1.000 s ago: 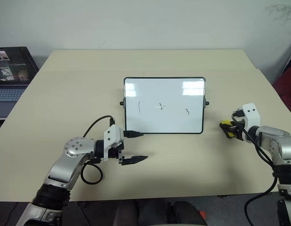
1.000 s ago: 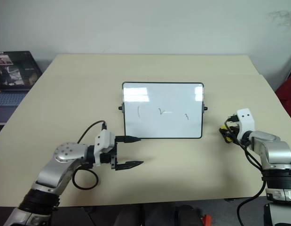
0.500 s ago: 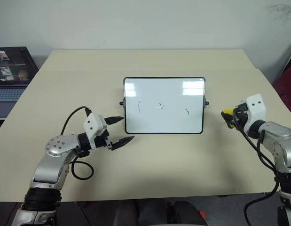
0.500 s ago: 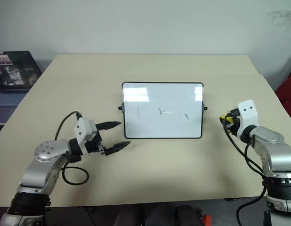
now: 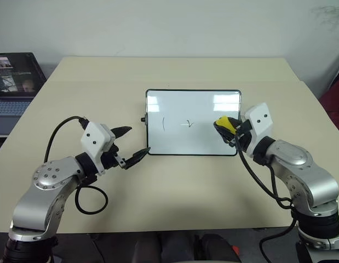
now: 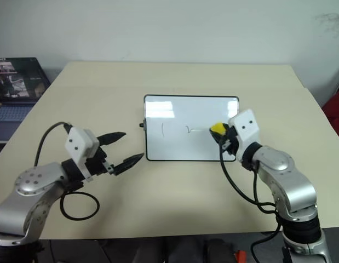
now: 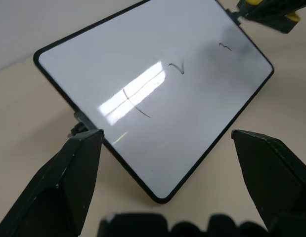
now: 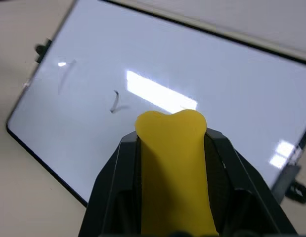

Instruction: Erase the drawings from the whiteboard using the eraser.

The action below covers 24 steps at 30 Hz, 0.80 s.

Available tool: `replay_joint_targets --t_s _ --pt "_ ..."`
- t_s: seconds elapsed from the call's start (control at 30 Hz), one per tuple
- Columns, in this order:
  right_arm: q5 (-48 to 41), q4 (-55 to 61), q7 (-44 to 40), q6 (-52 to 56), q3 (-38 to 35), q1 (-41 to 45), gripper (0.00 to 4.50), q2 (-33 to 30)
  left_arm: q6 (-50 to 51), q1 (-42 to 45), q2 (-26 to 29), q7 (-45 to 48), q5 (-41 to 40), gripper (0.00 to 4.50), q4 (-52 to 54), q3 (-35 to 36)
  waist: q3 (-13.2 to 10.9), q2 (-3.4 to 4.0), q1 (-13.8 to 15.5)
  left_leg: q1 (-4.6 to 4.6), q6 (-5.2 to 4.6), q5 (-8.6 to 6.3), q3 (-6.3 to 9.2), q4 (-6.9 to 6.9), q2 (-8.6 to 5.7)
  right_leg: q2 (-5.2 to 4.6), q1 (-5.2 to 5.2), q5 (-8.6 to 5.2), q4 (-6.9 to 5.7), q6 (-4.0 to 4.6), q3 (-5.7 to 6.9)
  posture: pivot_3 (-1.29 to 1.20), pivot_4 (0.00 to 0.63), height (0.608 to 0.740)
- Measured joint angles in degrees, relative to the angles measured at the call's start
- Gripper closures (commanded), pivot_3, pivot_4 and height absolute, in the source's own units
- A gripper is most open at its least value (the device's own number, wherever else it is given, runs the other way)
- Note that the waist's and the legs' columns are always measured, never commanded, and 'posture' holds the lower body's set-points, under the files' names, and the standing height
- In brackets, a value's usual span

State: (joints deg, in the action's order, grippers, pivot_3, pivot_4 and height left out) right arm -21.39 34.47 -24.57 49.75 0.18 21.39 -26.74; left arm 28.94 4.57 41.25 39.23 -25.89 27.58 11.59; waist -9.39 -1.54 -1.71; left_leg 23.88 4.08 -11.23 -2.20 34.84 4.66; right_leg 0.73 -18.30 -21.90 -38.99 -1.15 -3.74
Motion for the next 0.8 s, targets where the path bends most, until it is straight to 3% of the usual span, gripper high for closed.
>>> replay_joint_targets --t_s 0.13,0.3,0.47,0.67,0.8 --pt "-4.7 4.3 -4.5 0.3 1.5 -0.1 3.20 -1.5 0.9 -0.4 -0.1 -2.5 0.8 0.00 -0.9 0.8 0.0 -0.05 0.0 0.02 0.02 -0.02 -0.01 -0.02 0.00 0.00 -0.01 -0.01 0.07 0.01 -0.05 0.00 0.150 0.740" --pt "-3.2 3.5 -5.2 -1.3 5.0 0.2 3.20 -2.9 0.0 -3.4 -1.1 -3.8 2.1 0.00 -3.1 1.9 0.0 -0.08 -0.2 -0.01 0.02 -0.02 0.01 0.00 0.01 -0.03 -0.01 0.00 0.00 0.01 -0.06 0.00 0.150 0.740" --pt "9.3 -5.7 -2.6 -10.3 14.8 7.1 3.20 -2.8 -3.2 -5.1 -2.2 -3.7 2.9 0.00 -5.4 3.4 -0.1 -0.10 -0.4 -0.03 0.02 -0.01 0.04 0.00 0.02 -0.03 -0.06 0.00 -0.04 0.02 -0.05 0.00 0.150 0.740" --pt "21.4 -18.7 -0.1 -19.7 24.0 16.4 3.20 3.8 -4.5 -7.1 -2.2 0.5 0.9 0.00 -5.4 4.1 -0.1 -0.13 -0.2 0.04 0.05 -0.02 -0.05 -0.02 0.05 -0.03 -0.14 0.00 0.01 0.02 -0.11 0.00 0.150 0.740" --pt "25.7 -27.4 0.1 -23.7 25.7 22.1 3.20 8.3 -4.4 -9.2 -1.7 3.2 -0.7 0.00 -5.3 5.0 -0.1 -0.16 -0.2 0.03 0.05 -0.02 -0.08 0.00 0.05 -0.09 -0.15 0.01 -0.03 0.03 -0.15 0.00 0.150 0.740"
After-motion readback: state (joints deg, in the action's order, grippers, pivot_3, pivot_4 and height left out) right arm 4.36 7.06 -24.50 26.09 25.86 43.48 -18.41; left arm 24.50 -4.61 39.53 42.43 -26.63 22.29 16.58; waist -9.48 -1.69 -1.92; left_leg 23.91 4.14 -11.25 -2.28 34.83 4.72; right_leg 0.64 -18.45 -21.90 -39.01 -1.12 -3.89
